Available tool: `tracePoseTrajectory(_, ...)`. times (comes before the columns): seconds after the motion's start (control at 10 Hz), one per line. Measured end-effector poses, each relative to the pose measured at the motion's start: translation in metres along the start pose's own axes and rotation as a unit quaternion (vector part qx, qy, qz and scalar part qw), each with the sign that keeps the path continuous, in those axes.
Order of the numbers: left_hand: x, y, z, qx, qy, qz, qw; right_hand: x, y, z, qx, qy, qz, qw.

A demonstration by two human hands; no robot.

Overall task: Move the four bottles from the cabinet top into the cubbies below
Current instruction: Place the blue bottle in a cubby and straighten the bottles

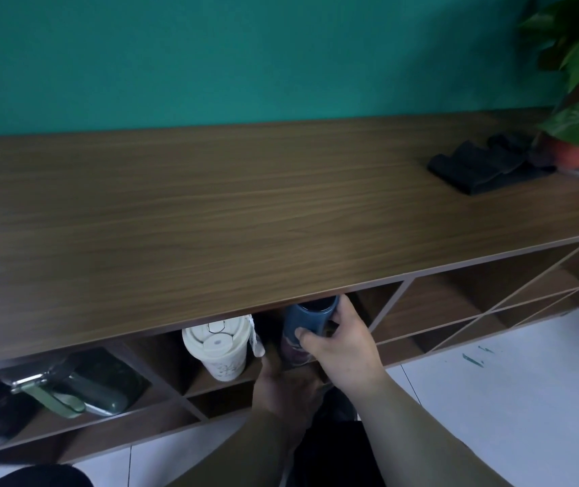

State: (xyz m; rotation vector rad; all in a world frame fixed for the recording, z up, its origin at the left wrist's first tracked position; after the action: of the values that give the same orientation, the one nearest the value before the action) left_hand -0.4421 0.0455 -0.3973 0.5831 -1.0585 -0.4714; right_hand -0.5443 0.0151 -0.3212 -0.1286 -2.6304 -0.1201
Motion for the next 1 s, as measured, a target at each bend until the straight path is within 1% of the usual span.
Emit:
tracePoseTrajectory(0.1, -0.011, 0.008, 0.003, 0.096, 0.514, -0.126, 0.843, 0.002, 0.005, 0.001, -0.02, -0.009, -0.038, 0.999)
tracePoseTrajectory(0.2, -0.001, 0.02, -0.007, 0.007, 0.539, 0.036, 0.842, 0.002, 0.009, 0.005, -0.037, -0.014, -0.068, 0.997)
tracePoseTrajectory(0.3, 0.017, 0.018, -0.009, -0.03, 0.619, 0.032, 0.784, 0.001, 0.01, 0.006, -0.054, -0.02, -0.071, 0.996)
tracePoseTrajectory(0.4, 0.033, 0.022, -0.001, -0.067, 0.65, 0.042, 0.756, 0.0, 0.012, 0.004, -0.057, -0.029, -0.074, 0.995)
tracePoseTrajectory(0.5, 0.031, 0.018, 0.005, -0.062, 0.666, 0.005, 0.743, -0.001, 0.014, 0.003, -0.072, -0.035, -0.076, 0.994)
tracePoseTrajectory(0.6, 0.04, 0.033, 0.016, -0.065, 0.676, -0.005, 0.734, 0.002, 0.019, -0.003, -0.083, -0.039, -0.073, 0.993)
tracePoseTrajectory(0.7, 0.045, 0.044, 0.005, -0.035, 0.715, -0.021, 0.698, 0.003, 0.032, -0.008, -0.152, -0.001, -0.051, 0.987)
tracePoseTrajectory(0.8, 0.043, 0.055, -0.024, -0.013, 0.714, -0.026, 0.699, -0.008, 0.048, -0.015, -0.181, 0.012, -0.147, 0.972)
tracePoseTrajectory(0.9, 0.049, 0.063, -0.069, 0.01, 0.704, 0.034, 0.709, -0.029, 0.054, -0.025, -0.138, -0.004, -0.207, 0.969)
tracePoseTrajectory(1.0, 0.058, 0.059, -0.107, 0.08, 0.706, 0.051, 0.702, -0.051, 0.052, -0.04, -0.088, -0.04, -0.186, 0.978)
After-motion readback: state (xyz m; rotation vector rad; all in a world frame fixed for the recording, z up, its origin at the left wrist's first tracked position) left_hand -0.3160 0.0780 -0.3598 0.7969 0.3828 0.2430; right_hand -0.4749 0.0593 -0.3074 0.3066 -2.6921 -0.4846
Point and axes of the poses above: each hand's wrist, its own y-axis away from the middle knuckle, its own x-axis out of the back of the hand, z = x × y, the point moved 1 cm from there along -y, towards the middle knuckle, and after that the axes turned 11 degrees about x, right-handed, at the moved point
